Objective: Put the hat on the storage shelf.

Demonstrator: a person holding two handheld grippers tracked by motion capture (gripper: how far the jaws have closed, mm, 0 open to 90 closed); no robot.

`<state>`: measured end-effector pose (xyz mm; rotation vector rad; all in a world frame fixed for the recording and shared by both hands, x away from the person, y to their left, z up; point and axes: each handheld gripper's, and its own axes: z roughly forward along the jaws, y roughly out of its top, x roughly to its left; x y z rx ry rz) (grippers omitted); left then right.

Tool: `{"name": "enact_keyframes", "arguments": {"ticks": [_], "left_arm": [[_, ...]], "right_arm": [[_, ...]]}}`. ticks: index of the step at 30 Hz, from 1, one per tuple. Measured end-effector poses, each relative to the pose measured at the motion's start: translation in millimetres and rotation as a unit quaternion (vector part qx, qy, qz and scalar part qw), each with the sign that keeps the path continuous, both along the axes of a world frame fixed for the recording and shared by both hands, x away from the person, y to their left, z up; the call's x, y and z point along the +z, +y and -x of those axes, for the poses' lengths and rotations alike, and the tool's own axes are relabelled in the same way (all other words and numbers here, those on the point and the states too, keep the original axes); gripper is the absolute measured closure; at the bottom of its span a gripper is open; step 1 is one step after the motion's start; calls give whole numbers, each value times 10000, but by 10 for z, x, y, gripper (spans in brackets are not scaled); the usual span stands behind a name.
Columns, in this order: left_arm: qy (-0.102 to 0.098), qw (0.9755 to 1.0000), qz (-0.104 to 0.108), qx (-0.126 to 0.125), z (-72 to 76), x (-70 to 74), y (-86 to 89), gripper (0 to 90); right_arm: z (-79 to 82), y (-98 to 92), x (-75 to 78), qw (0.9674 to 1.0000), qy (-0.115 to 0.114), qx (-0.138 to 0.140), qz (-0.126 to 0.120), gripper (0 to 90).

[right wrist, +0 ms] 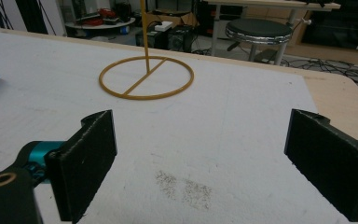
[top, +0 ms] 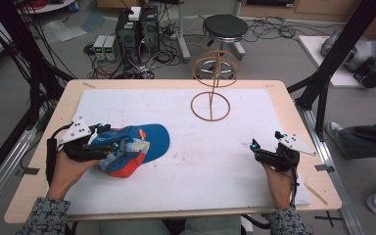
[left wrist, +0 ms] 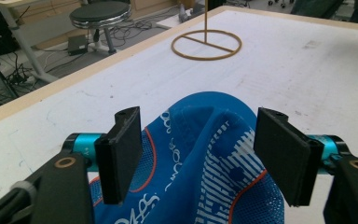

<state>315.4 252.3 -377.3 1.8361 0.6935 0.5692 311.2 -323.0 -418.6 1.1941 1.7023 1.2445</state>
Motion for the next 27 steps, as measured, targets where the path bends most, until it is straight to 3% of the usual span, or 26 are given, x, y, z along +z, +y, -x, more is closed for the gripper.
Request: {"name": "enact_keyframes", "arguments": {"ticks": [3,4,6,24,27], "left_arm": [[75,9999,-67,73,-25,-49,3,374],[252,9995,-132,142,-55,-92,2,385],[317,9992,-164,172,-70,-106,2,438],[429,9986,-283,104,-108,-181,-35,510],[445,9985,-311,104,-108,-186,-39,583]], "right_arm": [[-5,1,-3,10000,16,3,15,82],[-5,3,-3,10000,20,0,4,82],[-5,1,-2,10000,18,4,23,82],[2,-3,2,10000,15,27,16,83],[1,-6,1,10000,45,24,-30,83]]}}
